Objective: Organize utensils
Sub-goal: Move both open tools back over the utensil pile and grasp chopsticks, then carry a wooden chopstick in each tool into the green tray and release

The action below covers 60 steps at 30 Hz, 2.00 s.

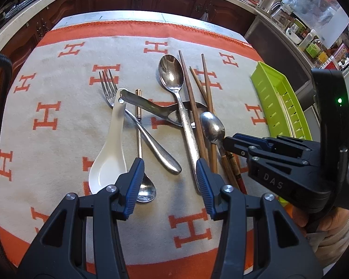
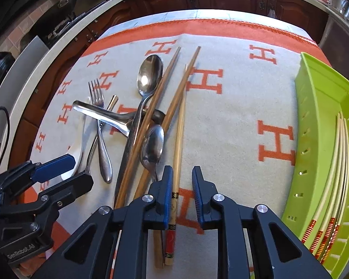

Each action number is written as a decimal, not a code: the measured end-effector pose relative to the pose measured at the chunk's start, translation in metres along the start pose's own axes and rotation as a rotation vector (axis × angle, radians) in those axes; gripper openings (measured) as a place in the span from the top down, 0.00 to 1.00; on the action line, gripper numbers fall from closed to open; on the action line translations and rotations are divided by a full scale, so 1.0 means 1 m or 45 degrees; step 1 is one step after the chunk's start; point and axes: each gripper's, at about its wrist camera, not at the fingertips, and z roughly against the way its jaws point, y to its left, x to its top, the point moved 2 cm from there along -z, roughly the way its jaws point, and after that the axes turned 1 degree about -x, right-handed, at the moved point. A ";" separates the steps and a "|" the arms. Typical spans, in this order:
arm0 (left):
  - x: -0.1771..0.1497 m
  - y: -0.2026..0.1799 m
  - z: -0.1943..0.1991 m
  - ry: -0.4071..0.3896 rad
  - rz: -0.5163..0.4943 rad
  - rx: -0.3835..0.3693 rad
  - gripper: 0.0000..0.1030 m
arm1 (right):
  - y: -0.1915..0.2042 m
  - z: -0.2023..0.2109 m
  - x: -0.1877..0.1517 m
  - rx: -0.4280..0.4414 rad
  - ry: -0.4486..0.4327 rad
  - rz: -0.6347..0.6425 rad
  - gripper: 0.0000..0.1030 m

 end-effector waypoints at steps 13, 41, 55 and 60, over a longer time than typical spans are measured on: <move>0.010 -0.007 -0.008 0.025 0.009 -0.080 0.59 | -0.008 0.001 0.001 -0.116 -0.087 -0.013 0.94; 0.033 -0.046 -0.054 0.097 -0.057 -0.033 0.92 | -0.065 0.048 -0.019 0.083 -0.191 -0.243 0.94; 0.034 -0.049 -0.067 0.160 -0.067 0.026 0.92 | -0.075 0.059 -0.025 0.110 -0.217 -0.279 0.94; 0.034 -0.049 -0.068 0.156 -0.076 0.034 0.92 | -0.077 0.063 -0.027 0.111 -0.226 -0.284 0.94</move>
